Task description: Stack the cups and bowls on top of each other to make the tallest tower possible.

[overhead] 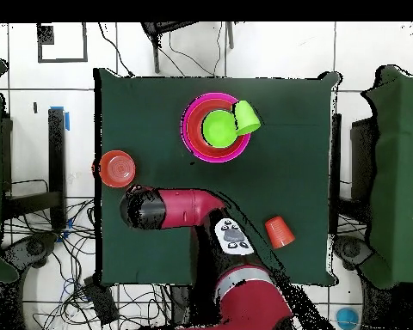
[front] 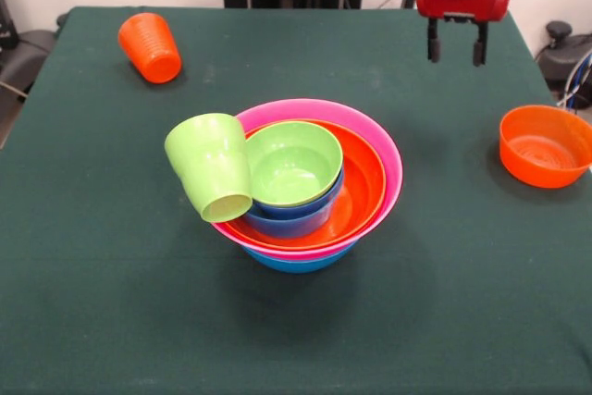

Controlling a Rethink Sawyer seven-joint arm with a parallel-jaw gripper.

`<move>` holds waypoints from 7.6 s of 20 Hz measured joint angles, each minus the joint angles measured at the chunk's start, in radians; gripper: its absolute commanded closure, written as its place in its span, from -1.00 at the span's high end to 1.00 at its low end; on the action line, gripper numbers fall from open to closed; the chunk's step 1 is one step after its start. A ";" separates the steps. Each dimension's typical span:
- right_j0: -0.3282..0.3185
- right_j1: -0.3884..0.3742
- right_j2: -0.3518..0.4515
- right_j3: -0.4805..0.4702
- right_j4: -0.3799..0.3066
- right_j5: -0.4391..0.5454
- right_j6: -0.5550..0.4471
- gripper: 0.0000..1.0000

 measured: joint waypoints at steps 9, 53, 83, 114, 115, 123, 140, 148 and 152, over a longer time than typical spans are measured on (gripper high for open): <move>-0.007 -0.041 0.010 0.000 -0.065 0.070 0.000 1.00; -0.142 0.037 0.248 0.046 -0.358 -0.066 0.000 1.00; 0.124 0.002 0.040 -0.027 -0.183 -0.066 0.000 1.00; 0.129 0.142 -0.029 -0.128 -0.182 -0.066 0.000 1.00; 0.133 0.141 -0.033 -0.131 -0.182 -0.066 0.000 1.00; 0.132 0.053 -0.041 -0.133 -0.183 -0.016 0.000 1.00; 0.034 -0.139 0.002 -0.071 -0.159 0.078 0.000 1.00; 0.001 -0.137 0.050 -0.057 -0.159 0.078 0.000 1.00; -0.035 -0.131 0.093 -0.036 -0.159 0.066 0.000 1.00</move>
